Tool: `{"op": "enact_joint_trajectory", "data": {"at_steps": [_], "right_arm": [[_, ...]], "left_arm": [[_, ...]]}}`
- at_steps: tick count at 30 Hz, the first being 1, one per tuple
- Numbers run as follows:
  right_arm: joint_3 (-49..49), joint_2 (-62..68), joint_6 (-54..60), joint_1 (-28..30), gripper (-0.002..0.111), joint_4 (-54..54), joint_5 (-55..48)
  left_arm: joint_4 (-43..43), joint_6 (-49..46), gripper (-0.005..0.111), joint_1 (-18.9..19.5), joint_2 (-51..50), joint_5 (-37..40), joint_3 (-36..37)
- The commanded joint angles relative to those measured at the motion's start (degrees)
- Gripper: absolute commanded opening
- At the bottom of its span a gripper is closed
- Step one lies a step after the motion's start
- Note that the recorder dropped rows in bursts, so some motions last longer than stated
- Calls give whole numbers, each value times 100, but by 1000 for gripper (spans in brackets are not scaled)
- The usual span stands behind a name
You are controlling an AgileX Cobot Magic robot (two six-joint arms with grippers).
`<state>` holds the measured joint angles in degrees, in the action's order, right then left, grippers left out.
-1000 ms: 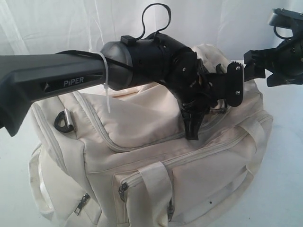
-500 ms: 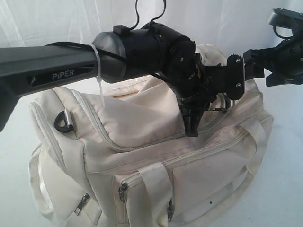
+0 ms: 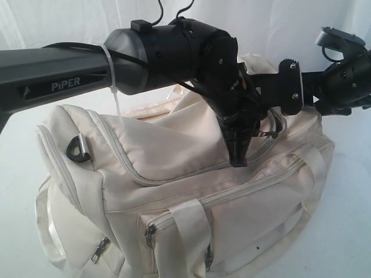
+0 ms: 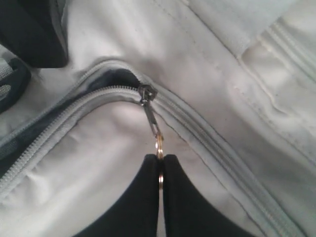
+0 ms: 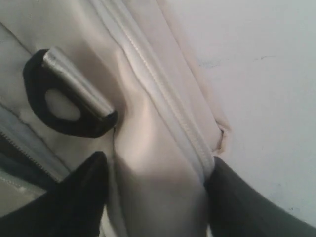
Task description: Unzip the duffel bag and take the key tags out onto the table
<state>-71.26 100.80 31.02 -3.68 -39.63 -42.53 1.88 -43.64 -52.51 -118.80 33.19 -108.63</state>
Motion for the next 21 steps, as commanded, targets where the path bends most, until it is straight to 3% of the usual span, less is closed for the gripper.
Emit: {"op": "enact_joint_trajectory", "data": {"at_steps": [1,5,21], "right_arm": [[2,12,218,28,27,-214,108],[2,12,151,28,0,-214,312],[2,12,21,28,0,-214,579]], "left_arm": [[-188,38,0,-18,124,179,-8],[-477,38,0,-18,137,474,-8],[-702,82,0,-18,349,1787,-8]]}}
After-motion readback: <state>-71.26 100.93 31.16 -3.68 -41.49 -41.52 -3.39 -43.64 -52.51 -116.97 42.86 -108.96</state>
